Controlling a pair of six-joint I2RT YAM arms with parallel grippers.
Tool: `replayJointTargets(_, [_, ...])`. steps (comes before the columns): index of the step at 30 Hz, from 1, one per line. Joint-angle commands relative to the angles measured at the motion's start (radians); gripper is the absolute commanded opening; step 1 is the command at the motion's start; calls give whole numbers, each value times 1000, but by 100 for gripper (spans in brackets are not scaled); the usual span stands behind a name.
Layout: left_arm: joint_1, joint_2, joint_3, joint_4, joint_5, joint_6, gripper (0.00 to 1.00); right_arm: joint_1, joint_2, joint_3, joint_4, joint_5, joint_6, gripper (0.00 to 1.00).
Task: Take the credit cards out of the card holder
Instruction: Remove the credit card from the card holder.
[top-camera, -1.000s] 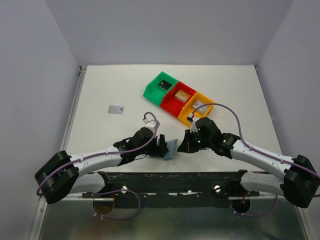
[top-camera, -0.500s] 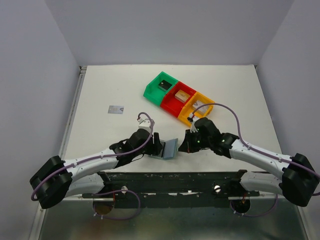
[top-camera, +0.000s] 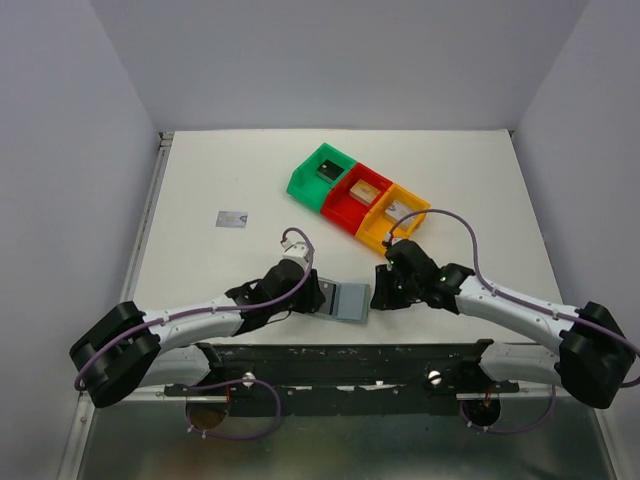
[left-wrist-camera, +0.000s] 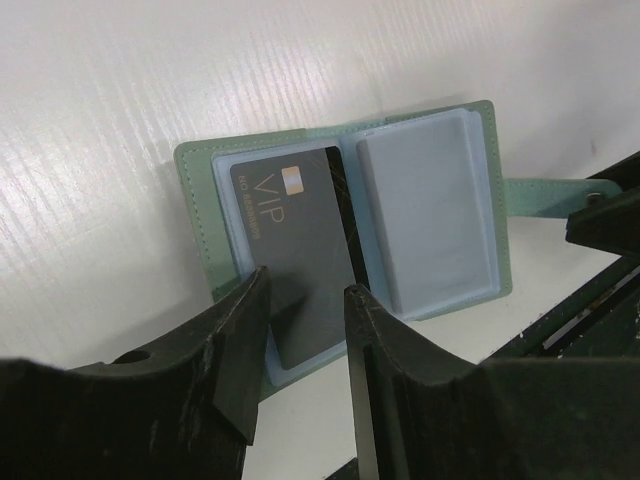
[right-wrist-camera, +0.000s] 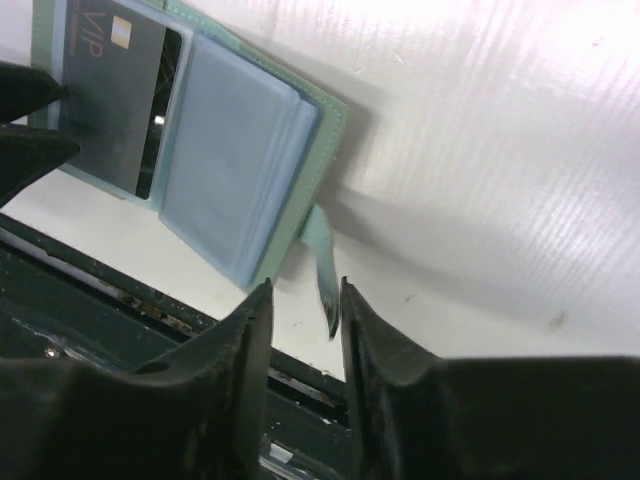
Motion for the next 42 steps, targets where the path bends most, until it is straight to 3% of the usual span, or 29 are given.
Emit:
replayJointTargets(1, [-3,-28,-32,20,9,-12,47,1,-46,86,-110,99,-12,45])
replayJointTargets(7, [-3,-37,-51,28,7,-25,47,2,-105,161,-123,60,-21,50])
replayJointTargets(12, [-3,-39,-57,38,12,-27,45,2,-99,105,145,-199,12,49])
replayJointTargets(16, [-3,-53,-62,54,14,-21,40,1,-39,43,306,-278,93,42])
replayJointTargets(23, [-3,-40,-60,52,17,-13,35,1,81,-37,526,-326,193,41])
replayJointTargets(42, [-3,21,-85,34,-3,-25,28,2,354,-58,686,-366,253,41])
